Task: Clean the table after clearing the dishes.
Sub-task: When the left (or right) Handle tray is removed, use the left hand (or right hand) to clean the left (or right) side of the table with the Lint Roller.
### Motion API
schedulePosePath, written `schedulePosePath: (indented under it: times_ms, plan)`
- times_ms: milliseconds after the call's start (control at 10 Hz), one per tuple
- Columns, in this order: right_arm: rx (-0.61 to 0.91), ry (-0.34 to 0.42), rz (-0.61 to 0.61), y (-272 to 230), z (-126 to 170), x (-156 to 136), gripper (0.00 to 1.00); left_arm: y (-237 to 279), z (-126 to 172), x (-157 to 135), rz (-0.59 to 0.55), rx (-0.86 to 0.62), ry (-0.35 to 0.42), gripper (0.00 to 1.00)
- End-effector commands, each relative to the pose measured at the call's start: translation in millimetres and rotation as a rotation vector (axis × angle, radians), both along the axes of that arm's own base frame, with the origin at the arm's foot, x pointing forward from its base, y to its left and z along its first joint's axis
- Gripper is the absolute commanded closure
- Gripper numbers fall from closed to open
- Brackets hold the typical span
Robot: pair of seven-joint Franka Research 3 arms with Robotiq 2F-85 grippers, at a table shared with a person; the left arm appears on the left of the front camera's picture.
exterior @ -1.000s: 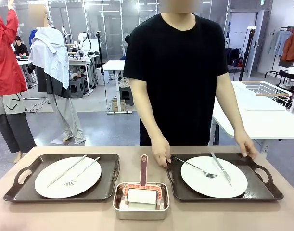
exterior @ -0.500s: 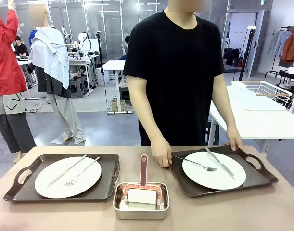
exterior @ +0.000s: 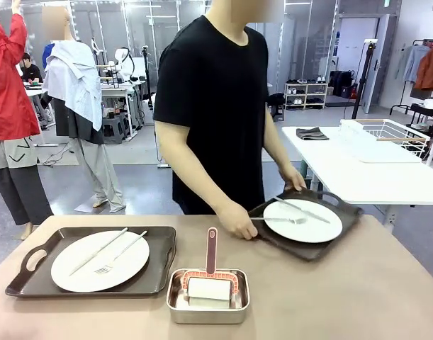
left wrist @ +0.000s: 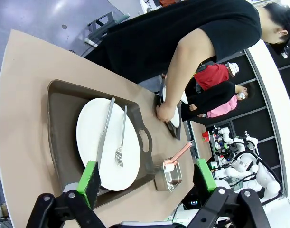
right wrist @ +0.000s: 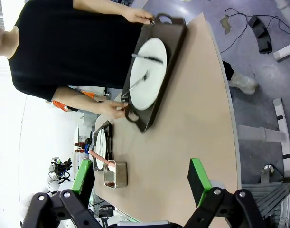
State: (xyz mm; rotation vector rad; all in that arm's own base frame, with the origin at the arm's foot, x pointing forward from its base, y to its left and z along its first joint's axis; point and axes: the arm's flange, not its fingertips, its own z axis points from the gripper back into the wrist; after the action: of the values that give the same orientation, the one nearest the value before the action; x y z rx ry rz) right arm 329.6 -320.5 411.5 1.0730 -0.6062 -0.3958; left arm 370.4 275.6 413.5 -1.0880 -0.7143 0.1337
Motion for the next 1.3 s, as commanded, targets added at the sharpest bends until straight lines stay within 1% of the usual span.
schedulePosePath:
  times_ms: [0, 1100, 1200]
  plan:
    - [0.001, -0.006, 0.000, -0.6, 2.0, -1.3, 0.00, 4.4, 1.6, 0.3, -0.002, 0.003, -0.001, 0.00]
    - [0.000, 0.000, 0.000, 0.0, 0.0, 0.0, 0.00, 4.4, 1.6, 0.3, -0.002, 0.003, -0.001, 0.00]
    - [-0.110, -0.051, 0.049, 2.4, 28.3, 6.5, 0.00, 4.4, 1.6, 0.3, -0.002, 0.003, -0.001, 0.00]
